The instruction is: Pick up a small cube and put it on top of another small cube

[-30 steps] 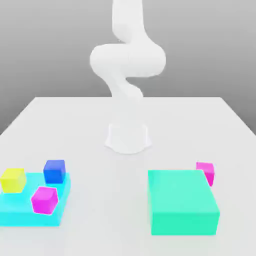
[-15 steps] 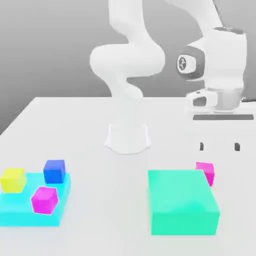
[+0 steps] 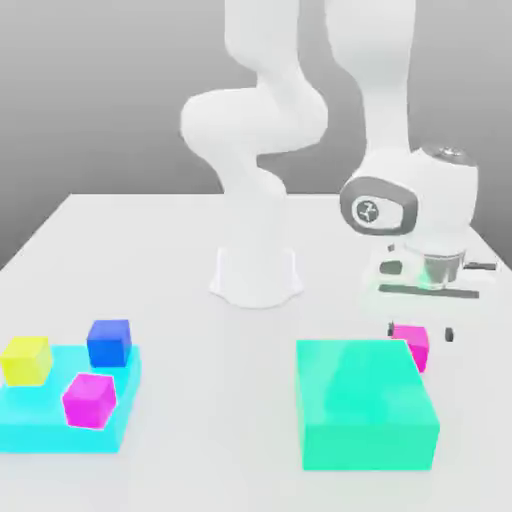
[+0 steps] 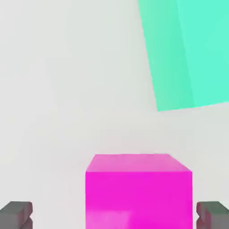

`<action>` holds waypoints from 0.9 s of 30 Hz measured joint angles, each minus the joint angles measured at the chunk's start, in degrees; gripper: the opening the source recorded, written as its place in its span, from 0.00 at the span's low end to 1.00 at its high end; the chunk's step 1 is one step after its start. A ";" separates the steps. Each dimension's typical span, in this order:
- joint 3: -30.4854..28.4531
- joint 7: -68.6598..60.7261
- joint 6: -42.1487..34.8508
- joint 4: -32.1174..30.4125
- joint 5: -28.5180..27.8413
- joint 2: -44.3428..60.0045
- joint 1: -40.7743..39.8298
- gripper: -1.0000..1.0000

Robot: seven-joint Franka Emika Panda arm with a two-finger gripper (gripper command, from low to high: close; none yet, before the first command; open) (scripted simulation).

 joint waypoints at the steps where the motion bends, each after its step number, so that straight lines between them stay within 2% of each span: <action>1: -2.48 1.24 0.73 0.20 -1.70 0.92 2.04 0.50; 3: -7.24 3.40 2.26 0.53 -4.70 2.76 5.98 0.50; 4: -8.94 4.06 2.85 0.62 -5.63 3.43 7.42 0.00; 10: -9.80 4.37 3.30 0.67 -6.07 3.77 8.15 0.00; 13: -5.87 2.38 1.87 0.39 -3.29 2.08 5.00 0.00; 20: 7.83 -9.46 -2.69 -1.37 12.94 -4.60 -4.48 0.00; 23: 11.29 -15.86 -4.60 -2.22 21.75 -7.68 -5.49 0.00; 27: 12.69 -22.82 -7.25 -3.27 31.31 -11.59 -4.08 0.00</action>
